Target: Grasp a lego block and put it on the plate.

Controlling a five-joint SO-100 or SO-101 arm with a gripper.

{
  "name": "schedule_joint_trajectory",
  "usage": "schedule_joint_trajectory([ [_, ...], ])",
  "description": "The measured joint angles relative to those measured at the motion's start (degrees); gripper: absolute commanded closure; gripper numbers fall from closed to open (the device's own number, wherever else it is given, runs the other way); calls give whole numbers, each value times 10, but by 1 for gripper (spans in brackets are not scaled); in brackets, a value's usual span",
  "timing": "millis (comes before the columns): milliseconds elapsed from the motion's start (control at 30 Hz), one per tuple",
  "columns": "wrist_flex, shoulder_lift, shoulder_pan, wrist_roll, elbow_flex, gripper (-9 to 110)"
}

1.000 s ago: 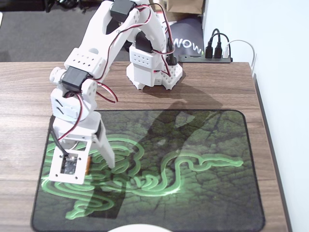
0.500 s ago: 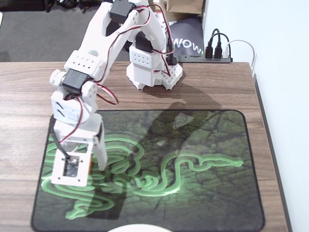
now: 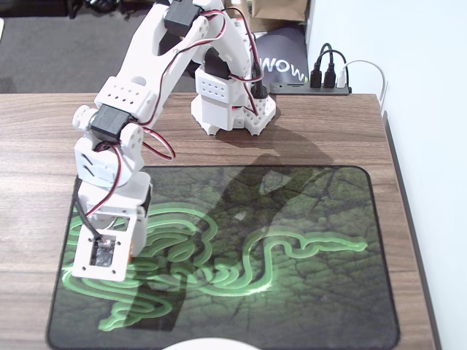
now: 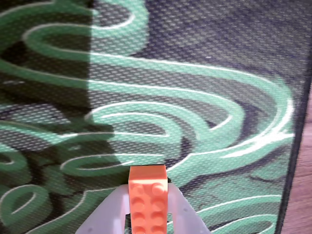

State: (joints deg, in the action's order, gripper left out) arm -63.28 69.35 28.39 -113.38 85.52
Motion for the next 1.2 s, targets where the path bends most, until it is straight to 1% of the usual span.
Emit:
schedule_joint_trajectory([
  [200, 0, 2, 0, 0, 0, 97],
  [367, -22, 40, -4, 3, 2, 97],
  [533, -54, 107, -40, 16, 2, 97],
  [767, -79, 179, -119, 58, 2, 97],
  [1033, -81, 212, -191, 104, 2, 97],
  [1200, -58, 214, -217, 125, 2, 97],
])
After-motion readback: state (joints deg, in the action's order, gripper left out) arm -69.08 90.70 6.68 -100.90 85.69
